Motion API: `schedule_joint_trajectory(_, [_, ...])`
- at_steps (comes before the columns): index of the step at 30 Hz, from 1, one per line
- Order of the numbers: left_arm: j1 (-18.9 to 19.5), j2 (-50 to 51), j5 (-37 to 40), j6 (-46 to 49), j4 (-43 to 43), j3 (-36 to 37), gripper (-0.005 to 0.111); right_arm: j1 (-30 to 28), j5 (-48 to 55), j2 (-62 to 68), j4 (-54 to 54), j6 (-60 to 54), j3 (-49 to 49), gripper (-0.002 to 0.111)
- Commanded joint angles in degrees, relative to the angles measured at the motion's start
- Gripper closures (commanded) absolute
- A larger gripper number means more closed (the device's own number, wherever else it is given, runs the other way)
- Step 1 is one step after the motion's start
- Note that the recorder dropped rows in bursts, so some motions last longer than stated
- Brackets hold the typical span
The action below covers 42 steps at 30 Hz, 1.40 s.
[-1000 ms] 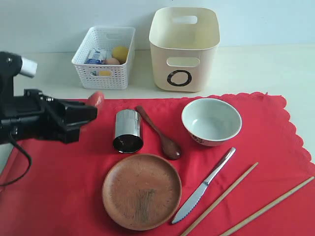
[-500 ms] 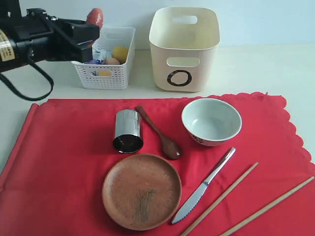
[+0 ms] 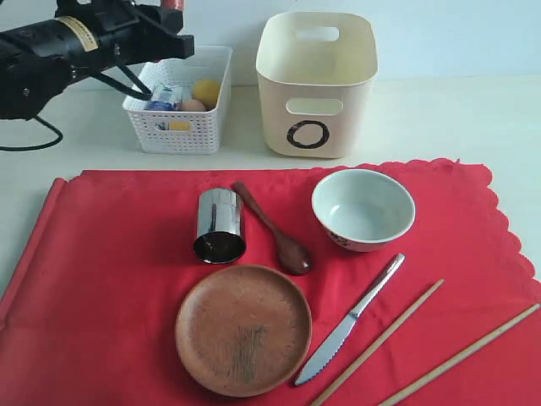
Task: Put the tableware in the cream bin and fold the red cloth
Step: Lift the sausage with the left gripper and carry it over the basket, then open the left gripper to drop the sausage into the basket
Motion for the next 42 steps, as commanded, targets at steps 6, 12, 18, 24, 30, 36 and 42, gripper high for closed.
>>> schedule_joint_trajectory(6, [0.12,11.77,-0.61,3.89,-9.66,-10.41,0.107,0.08,-0.59,-0.25,-0.37,-0.10,0.26,0.108])
schedule_joint_trajectory(12, [1.04,18.25,-0.27,4.76,-10.18,-15.83,0.107,0.08,-0.59,-0.25,-0.37,-0.10,0.26,0.108])
schedule_joint_trajectory(18, [3.03,22.48,4.78,3.74,-12.56,-18.89,0.083,0.08,-0.59,-0.25,-0.37,-0.10,0.26,0.108])
schedule_joint_trajectory(24, [3.99,22.84,5.00,1.57,-12.56,-18.99,0.027,0.08,-0.59,-0.25,-0.37,-0.10,0.26,0.108])
schedule_joint_trajectory(30, [3.99,21.95,13.13,1.98,-12.10,-18.99,0.025,0.08,-0.59,-0.25,-0.37,-0.10,0.26,0.108])
schedule_joint_trajectory(36, [4.10,18.69,24.03,2.36,-11.82,-18.99,0.025,0.08,-0.59,-0.25,-0.37,-0.10,0.26,0.108])
schedule_joint_trajectory(42, [4.10,13.41,34.68,5.02,-11.83,-18.99,0.025,0.08,-0.59,-0.25,-0.37,-0.10,0.26,0.108])
